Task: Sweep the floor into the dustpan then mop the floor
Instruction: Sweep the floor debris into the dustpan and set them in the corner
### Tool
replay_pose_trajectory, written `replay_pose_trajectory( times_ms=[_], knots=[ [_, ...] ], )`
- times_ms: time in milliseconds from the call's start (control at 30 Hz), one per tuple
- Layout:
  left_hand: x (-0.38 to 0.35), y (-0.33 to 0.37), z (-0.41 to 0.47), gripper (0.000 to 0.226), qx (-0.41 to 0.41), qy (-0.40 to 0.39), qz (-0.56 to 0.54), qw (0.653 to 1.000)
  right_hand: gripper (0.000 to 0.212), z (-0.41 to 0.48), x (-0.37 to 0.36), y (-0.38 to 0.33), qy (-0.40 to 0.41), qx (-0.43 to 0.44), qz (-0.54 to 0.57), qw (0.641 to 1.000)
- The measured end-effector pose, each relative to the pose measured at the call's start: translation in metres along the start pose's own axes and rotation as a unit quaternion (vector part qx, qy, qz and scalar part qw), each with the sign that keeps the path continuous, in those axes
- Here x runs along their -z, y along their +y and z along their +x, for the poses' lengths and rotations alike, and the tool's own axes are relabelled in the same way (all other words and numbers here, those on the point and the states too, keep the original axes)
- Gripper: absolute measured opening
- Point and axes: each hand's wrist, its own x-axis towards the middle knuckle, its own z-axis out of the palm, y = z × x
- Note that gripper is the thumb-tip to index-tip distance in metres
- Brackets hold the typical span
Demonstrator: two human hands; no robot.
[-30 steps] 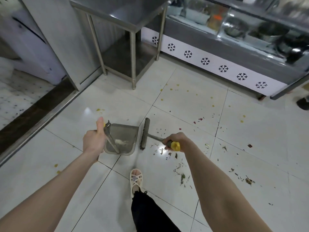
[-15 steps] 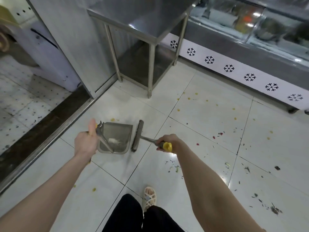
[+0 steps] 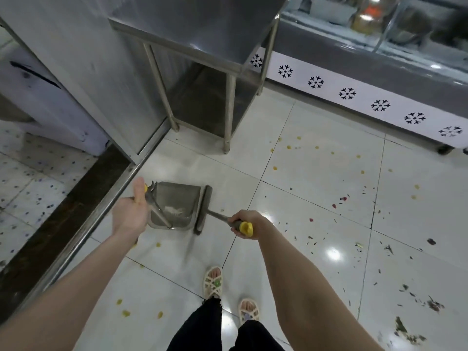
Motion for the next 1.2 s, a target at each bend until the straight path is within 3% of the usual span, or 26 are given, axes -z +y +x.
replay_pose_trajectory(
  times_ms=[233,467,633,767,900,967,1200],
  knots=[
    [-0.007,0.016,0.034,0.087,-0.02,-0.036,0.044,0.998,0.006,0.018,0.0,-0.011,-0.021,-0.053,0.009,0.998],
    [-0.039,0.037,0.028,0.095,-0.052,-0.102,0.046,0.992,0.005,0.007,0.045,0.004,0.046,-0.09,0.042,0.994],
    [-0.067,0.044,0.009,0.089,-0.062,-0.127,0.067,0.988,0.006,-0.014,0.096,0.03,0.078,-0.092,0.071,0.99],
    [-0.092,0.054,-0.014,0.088,-0.064,-0.14,0.072,0.986,0.016,-0.037,0.138,0.053,0.118,-0.076,0.103,0.985],
    [-0.106,0.061,-0.027,0.09,-0.057,-0.132,0.077,0.987,0.013,-0.047,0.165,0.073,0.173,-0.038,0.105,0.979],
    [-0.112,0.064,-0.032,0.091,-0.054,-0.129,0.075,0.987,0.006,-0.053,0.177,0.079,0.173,-0.022,0.094,0.98],
    [-0.118,0.075,-0.035,0.09,-0.068,-0.138,0.074,0.985,0.02,-0.055,0.176,0.068,0.11,-0.012,0.099,0.989]
  ],
)
